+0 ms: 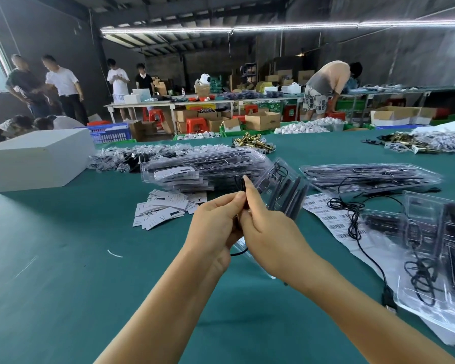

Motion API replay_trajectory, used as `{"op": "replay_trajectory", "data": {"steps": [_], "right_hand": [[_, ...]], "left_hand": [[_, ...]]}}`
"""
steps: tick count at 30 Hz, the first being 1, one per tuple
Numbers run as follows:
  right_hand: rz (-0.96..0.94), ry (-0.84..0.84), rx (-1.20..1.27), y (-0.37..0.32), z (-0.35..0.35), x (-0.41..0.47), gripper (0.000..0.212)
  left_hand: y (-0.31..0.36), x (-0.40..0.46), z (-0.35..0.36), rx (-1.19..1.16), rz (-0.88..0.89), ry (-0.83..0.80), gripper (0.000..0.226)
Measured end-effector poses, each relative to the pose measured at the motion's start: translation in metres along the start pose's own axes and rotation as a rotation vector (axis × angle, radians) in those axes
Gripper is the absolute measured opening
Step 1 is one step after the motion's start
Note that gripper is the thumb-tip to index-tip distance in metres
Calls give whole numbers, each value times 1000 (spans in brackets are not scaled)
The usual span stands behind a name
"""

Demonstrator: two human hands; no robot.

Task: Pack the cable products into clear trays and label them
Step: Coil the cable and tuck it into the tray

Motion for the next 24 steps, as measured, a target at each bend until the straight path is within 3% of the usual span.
{"op": "replay_trajectory", "data": {"steps": [3,7,11,18,24], "right_hand": [[88,-58,206,8,6,2,57],[154,-129,600,11,7,4,32],[215,-196,804,9,10,1,15],[193,-187,642,19,12,7,3],[151,-263,532,24,5,12,5]], "left_hand": [[2,5,-8,-91,-21,31,17],[10,16,-27,-223,-61,93,13],[10,20,-38,-337,-129,116,11],[11,18,-43,-422,-125,184,9],[6,20,-41,-288,-118,161,7]]}}
Point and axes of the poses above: each hand's wrist, its own x-axis towards the middle knuckle, its own z-axis out of the palm, y = z × x, the point moved 9 cm from there along x, towards the middle knuckle, and after that the axes turned 4 degrees about z, right-handed, at the moved point
